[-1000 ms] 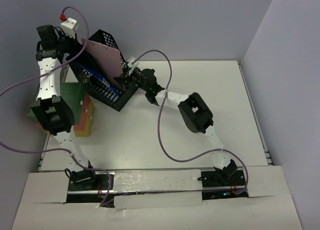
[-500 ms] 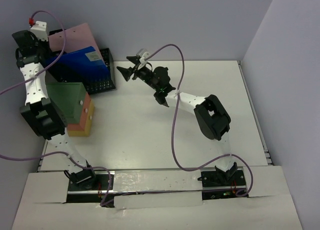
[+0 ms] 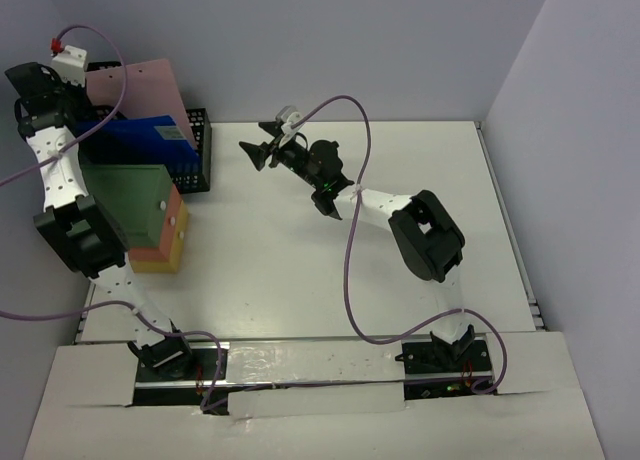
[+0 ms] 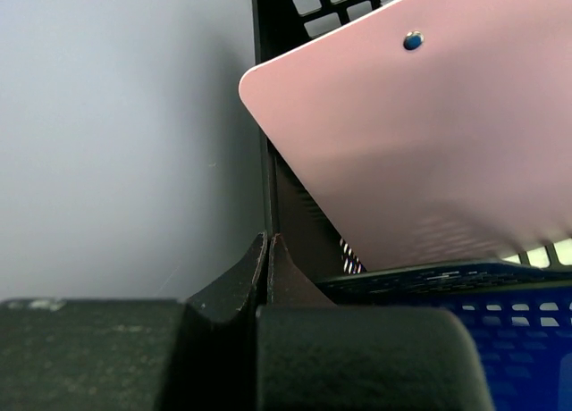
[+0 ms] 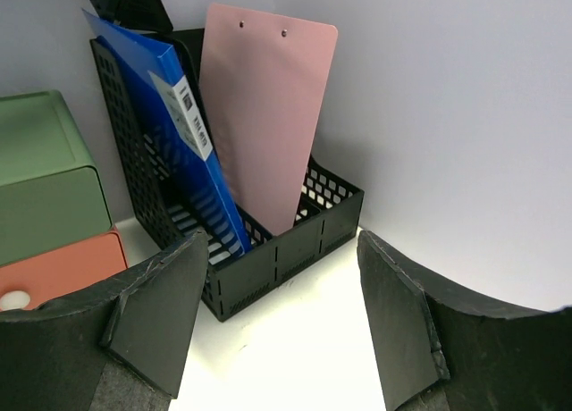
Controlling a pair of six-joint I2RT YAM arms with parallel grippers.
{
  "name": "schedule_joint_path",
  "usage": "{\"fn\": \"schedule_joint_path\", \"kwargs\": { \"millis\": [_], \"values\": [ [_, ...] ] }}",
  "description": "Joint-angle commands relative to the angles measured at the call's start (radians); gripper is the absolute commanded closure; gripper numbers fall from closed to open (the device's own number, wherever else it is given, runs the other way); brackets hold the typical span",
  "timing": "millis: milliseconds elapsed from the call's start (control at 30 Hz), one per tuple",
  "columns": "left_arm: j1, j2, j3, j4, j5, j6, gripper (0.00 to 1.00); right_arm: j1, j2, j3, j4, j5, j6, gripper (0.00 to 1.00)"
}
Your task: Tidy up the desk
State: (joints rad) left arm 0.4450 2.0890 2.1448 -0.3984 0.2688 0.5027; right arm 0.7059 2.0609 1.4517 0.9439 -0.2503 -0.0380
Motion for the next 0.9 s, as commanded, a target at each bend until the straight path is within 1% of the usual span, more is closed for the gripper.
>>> {"fn": "schedule_joint_path", "kwargs": {
  "millis": [0,67,167,267,533,600,733,767,867],
  "values": [
    [-0.003,-0.044,-0.029,0.029,0.112,0.044,1.0,-0.008,-0.061,-0.004,0.068,0.02,-0.002,0.26],
    [-0.003,-0.038,-0.022,0.038,0.115,0.073,1.0,-0.009,-0.057,-0.003,0.067,0.014,-0.001,0.26],
    [-0.002,0.015,0.054,0.007,0.123,0.078,1.0,-0.009,-0.057,-0.005,0.062,0.009,-0.003,0.26],
    [-0.002,0.04,0.098,0.014,0.11,0.078,1.0,-0.008,-0.059,-0.01,0.059,0.013,-0.005,0.26],
    [-0.003,0.057,0.096,0.088,0.068,0.057,1.0,-0.009,-0.056,-0.007,0.048,0.003,-0.003,0.26],
    [-0.002,0.04,0.065,0.111,0.074,0.033,1.0,-0.008,-0.058,-0.009,0.045,0.002,0.0,0.26],
    [-0.005,0.009,0.054,0.136,0.074,-0.007,0.8,-0.009,-0.072,-0.022,0.041,0.006,0.0,0.26],
    [-0.005,0.002,0.061,0.136,0.066,-0.026,0.69,-0.009,-0.077,-0.027,0.042,0.008,0.001,0.26],
    [-0.003,-0.021,0.06,0.145,0.056,-0.042,0.56,-0.008,-0.084,-0.028,0.042,0.006,0.006,0.26]
  ]
}}
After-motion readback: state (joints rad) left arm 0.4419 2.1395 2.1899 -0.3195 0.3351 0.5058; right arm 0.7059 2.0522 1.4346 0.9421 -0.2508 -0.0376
